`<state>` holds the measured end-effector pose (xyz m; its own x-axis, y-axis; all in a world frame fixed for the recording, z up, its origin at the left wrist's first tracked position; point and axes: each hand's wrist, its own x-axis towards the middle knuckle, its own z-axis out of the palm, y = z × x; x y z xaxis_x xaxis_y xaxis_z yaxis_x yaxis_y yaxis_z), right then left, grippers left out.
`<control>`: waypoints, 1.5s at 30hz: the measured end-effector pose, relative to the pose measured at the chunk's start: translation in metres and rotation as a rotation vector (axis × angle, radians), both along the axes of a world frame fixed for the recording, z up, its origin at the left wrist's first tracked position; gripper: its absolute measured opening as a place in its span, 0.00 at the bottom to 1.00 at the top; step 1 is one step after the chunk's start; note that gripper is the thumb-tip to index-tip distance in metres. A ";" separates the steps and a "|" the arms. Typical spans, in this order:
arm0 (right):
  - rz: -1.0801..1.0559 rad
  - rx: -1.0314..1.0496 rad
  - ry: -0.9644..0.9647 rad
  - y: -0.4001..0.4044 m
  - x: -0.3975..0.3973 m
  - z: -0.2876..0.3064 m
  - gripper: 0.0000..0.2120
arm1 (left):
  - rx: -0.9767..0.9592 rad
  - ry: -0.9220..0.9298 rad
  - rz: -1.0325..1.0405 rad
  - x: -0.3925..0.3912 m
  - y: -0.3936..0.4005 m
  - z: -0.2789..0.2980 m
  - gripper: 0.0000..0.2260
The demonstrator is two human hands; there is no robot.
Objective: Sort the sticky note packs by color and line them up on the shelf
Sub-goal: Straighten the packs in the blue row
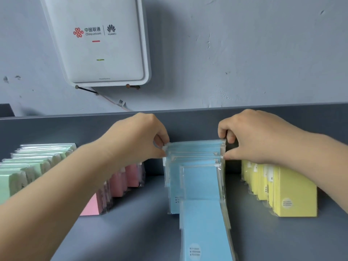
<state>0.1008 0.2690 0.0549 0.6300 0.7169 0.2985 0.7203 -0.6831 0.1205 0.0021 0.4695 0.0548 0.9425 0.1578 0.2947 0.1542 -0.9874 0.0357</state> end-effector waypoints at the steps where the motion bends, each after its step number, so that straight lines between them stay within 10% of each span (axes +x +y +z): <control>1: 0.014 0.033 0.030 -0.002 0.000 0.003 0.10 | -0.012 -0.003 -0.008 -0.001 0.001 0.003 0.09; 18: -0.033 0.014 0.426 0.000 -0.024 -0.001 0.13 | -0.325 0.300 0.003 -0.009 -0.018 -0.009 0.13; 45: 0.093 0.180 0.238 -0.002 -0.020 0.002 0.08 | -0.088 0.031 -0.040 -0.016 -0.015 0.000 0.13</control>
